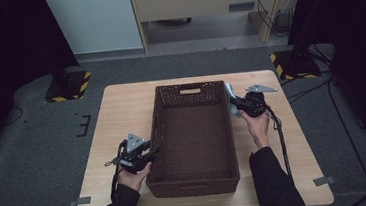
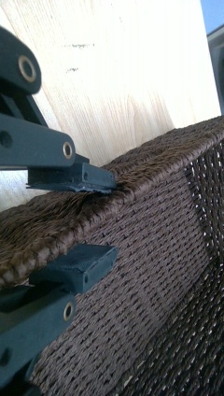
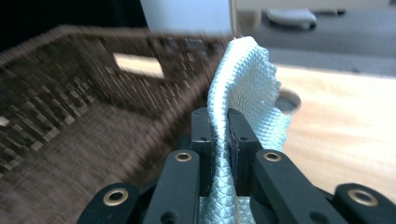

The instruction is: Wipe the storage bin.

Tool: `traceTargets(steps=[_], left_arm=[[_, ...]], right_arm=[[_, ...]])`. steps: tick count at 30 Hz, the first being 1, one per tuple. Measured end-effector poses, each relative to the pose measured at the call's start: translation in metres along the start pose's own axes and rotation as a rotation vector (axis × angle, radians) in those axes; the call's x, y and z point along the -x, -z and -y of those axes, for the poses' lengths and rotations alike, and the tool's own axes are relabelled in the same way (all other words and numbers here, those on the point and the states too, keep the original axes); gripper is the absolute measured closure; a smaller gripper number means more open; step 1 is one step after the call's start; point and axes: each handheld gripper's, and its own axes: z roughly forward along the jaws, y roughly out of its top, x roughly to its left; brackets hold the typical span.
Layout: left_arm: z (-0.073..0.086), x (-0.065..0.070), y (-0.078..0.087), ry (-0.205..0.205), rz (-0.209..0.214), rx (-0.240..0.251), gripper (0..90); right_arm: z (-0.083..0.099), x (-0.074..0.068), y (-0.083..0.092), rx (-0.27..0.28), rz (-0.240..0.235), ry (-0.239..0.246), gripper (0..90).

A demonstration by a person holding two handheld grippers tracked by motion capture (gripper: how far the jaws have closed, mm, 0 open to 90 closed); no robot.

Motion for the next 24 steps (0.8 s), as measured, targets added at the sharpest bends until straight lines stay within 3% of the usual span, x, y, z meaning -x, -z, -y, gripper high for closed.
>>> traceTargets(steps=[6, 10, 13, 18, 21, 24], left_arm=[[-0.001, 0.000, -0.001, 0.008, -0.001, -0.001, 62.6], [-0.001, -0.001, -0.001, 0.014, 0.000, 0.002, 62.9], [-0.001, -0.001, -0.001, 0.024, -0.004, 0.001, 63.6], [-0.002, -0.001, -0.003, 0.045, -0.012, 0.004, 65.6], [-0.002, -0.001, -0.003, 0.045, -0.015, 0.005, 65.8], [-0.002, -0.001, -0.003, 0.045, -0.017, 0.006, 65.8]], right_arm=[[0.027, 0.008, -0.018, -0.171, 0.044, -0.006, 83.9], [0.038, 0.007, -0.023, -0.184, 0.032, -0.022, 83.8], [0.032, 0.006, -0.015, -0.159, 0.021, -0.020, 83.8], [0.008, 0.004, 0.011, -0.014, -0.017, -0.012, 83.8], [-0.003, 0.000, 0.022, 0.041, -0.041, -0.007, 83.9], [-0.004, -0.001, 0.023, 0.025, -0.045, 0.011, 83.9]])
